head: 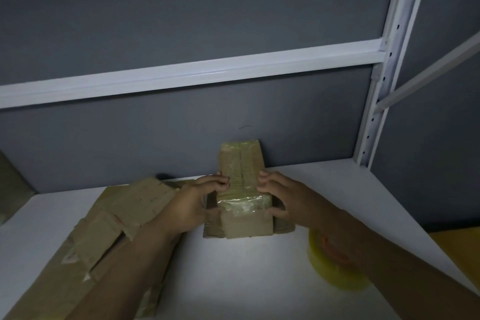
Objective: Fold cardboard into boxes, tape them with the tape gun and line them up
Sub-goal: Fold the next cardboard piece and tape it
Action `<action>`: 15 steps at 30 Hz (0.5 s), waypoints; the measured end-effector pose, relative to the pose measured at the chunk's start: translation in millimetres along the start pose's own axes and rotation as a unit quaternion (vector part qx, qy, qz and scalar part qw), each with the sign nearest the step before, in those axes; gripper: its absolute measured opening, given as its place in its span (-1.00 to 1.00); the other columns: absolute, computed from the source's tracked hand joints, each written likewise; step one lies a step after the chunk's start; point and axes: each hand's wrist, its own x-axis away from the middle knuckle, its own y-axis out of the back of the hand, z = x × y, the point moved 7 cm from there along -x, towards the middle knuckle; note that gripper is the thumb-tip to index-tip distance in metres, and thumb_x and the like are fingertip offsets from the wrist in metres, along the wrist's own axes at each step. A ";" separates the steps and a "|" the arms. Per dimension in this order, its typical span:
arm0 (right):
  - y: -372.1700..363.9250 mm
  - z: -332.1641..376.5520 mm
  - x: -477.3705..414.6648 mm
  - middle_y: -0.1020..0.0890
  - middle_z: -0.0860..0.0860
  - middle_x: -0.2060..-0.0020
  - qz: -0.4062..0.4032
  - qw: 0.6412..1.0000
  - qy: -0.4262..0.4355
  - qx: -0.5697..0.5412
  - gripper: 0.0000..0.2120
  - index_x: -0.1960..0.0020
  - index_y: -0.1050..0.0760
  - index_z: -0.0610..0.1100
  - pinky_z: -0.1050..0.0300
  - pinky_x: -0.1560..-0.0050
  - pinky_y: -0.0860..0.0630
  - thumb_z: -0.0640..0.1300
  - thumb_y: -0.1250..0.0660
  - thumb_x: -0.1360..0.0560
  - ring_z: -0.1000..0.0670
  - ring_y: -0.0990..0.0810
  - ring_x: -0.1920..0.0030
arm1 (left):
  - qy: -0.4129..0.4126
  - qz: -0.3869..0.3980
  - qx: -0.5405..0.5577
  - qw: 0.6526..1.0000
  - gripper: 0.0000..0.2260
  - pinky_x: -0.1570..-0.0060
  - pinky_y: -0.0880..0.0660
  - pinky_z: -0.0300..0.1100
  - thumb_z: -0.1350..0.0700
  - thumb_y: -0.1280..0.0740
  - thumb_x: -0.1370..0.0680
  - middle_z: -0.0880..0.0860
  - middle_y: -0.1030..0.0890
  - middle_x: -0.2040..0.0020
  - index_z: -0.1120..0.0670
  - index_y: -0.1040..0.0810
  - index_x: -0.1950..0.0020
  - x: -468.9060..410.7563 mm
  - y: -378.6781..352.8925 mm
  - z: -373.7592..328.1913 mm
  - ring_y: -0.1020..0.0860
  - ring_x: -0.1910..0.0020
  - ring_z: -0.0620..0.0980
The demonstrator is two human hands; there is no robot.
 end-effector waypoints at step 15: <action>2.6 -0.5 -20.3 -0.47 0.07 0.09 -0.070 0.986 -0.132 -0.068 -0.63 0.18 -0.44 -0.11 0.18 0.18 -0.45 0.22 -0.21 -0.46 0.07 -0.48 0.08 | 0.030 -0.062 -0.016 0.998 -0.53 -0.10 -0.40 -0.35 -0.27 -0.34 -0.37 -0.10 -0.57 -0.07 0.09 -0.58 -0.04 -2.4 -3.0 -15.3 -0.49 -0.10 -0.23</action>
